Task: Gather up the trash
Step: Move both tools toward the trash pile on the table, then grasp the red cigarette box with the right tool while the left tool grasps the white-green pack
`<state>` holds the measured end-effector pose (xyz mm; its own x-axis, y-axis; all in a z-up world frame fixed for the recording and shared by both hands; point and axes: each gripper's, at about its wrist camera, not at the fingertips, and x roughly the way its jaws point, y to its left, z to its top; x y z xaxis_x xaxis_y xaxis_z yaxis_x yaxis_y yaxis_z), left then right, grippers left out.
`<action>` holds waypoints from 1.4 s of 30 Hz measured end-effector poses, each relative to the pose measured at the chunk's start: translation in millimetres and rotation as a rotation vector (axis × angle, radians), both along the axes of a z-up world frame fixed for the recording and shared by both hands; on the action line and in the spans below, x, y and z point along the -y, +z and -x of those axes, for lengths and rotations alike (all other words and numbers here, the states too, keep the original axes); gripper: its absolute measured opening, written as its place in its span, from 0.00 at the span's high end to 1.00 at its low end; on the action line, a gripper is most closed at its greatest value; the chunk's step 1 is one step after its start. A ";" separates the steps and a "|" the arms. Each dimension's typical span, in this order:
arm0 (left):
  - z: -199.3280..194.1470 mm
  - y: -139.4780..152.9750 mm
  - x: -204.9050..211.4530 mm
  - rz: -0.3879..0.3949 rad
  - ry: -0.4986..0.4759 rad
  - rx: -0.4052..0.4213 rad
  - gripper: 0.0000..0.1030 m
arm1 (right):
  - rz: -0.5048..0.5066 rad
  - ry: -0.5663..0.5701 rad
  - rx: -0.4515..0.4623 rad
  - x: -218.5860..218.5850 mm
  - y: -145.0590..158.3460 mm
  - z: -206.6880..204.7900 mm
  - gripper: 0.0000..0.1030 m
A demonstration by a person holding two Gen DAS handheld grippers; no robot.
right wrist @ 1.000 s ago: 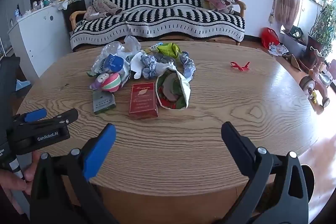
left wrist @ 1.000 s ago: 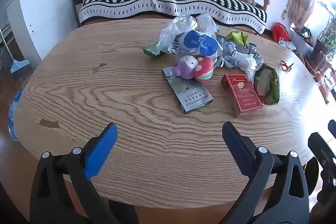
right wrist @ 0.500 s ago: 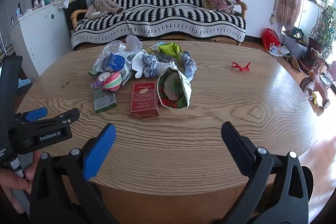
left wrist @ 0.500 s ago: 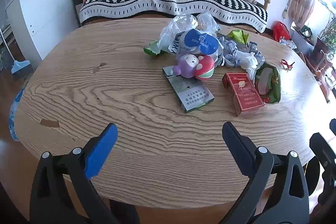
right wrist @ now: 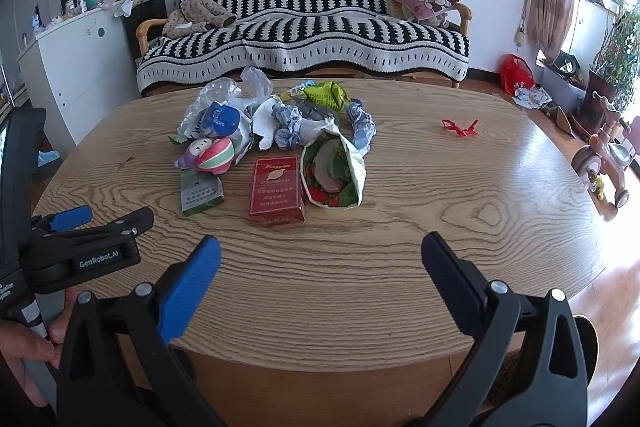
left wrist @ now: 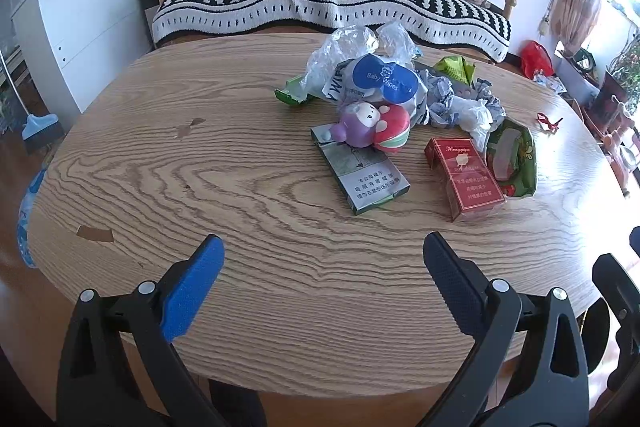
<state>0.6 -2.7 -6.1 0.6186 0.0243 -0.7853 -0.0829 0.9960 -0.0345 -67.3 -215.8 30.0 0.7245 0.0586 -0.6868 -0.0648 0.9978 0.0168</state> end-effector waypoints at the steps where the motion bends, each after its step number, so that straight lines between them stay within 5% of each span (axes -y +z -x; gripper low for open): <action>1: 0.0 0.0 0.0 0.000 0.000 -0.001 0.06 | -0.001 0.000 0.000 0.0 0.0 0.1 0.06; 33: -1.4 -4.0 -4.9 0.001 0.012 -0.018 0.06 | -0.002 0.015 -0.007 -6.1 -1.2 0.1 0.06; 42: -13.3 -11.9 -22.4 0.019 0.071 -0.056 0.06 | 0.059 0.078 -0.099 -38.3 -46.7 -54.1 0.06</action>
